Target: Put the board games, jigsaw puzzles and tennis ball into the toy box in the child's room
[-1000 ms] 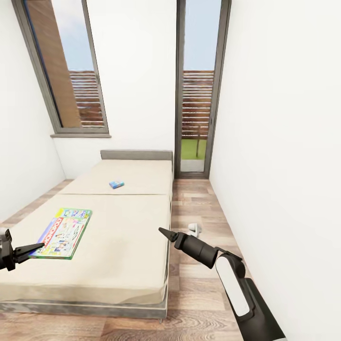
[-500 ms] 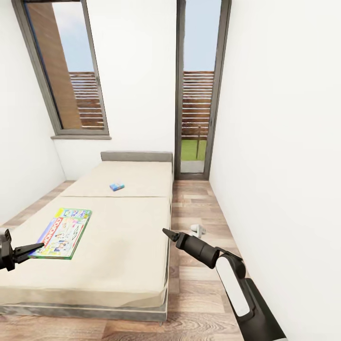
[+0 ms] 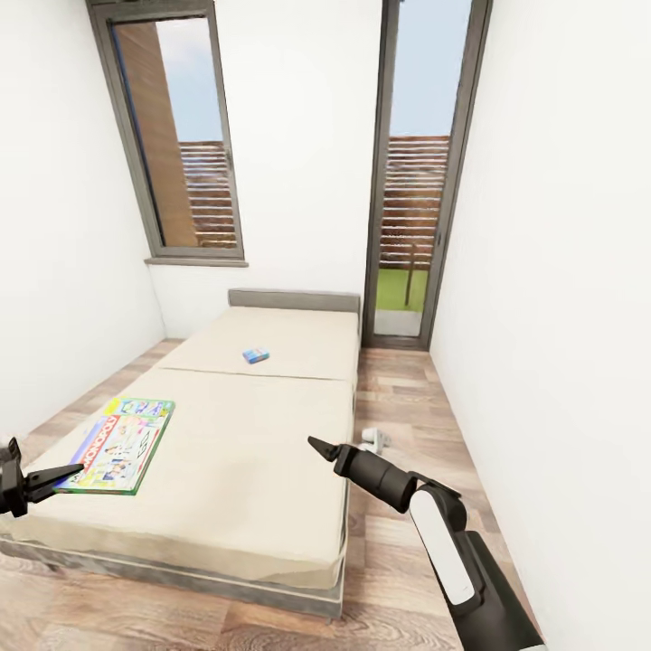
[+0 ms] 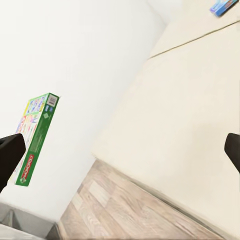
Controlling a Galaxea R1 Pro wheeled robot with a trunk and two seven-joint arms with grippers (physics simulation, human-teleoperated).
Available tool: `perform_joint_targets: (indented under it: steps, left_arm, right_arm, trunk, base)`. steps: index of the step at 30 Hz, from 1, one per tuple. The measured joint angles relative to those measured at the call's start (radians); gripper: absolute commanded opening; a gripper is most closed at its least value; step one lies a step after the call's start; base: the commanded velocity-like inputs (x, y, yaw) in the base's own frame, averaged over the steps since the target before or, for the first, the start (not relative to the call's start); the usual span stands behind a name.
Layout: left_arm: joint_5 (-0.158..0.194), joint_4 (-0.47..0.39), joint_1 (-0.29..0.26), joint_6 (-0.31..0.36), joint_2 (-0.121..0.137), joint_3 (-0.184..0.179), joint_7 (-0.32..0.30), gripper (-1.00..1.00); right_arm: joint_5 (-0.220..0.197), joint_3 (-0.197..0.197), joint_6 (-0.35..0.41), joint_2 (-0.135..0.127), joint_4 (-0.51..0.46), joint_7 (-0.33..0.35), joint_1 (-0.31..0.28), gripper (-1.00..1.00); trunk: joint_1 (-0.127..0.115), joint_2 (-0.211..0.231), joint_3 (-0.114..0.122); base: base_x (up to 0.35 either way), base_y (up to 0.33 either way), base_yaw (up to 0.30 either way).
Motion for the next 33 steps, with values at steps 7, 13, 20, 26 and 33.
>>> perform_joint_targets:
  steps: [7,13,20,26,33]
  left_arm:
    - [-0.001,0.000,0.000,0.000,-0.001,0.000,0.000,-1.00]
    - [0.000,0.000,0.000,0.000,0.000,0.000,0.000,-1.00]
    - [0.000,0.000,0.000,0.000,0.000,0.000,0.000,-1.00]
    - [0.000,0.000,0.000,0.000,0.000,0.000,0.000,-1.00]
    - [0.001,0.000,0.000,0.000,0.000,0.003,0.000,-1.00]
  right_arm:
    - [-0.001,0.000,0.000,0.001,0.001,0.000,0.000,1.00]
    - [-0.001,0.000,0.000,0.001,0.001,0.000,0.000,1.00]
    - [-0.001,0.001,0.000,0.001,0.002,0.000,0.000,1.00]
    - [-0.001,0.002,0.000,0.001,0.002,0.000,0.000,1.00]
    - [-0.001,0.002,-0.001,0.001,0.007,0.000,0.000,1.00]
  trunk:
    - [-0.027,0.049,0.022]
    - [-0.050,0.091,0.041]
    - [-0.076,0.140,0.063]
    - [-0.100,0.182,0.082]
    - [-0.127,0.231,0.103]
  base:
    - [0.000,0.000,0.289]
    - [-0.001,0.000,0.289]
    - [-0.148,0.000,0.289]
    - [-0.030,0.000,0.290]
    - [-0.002,0.000,0.290]
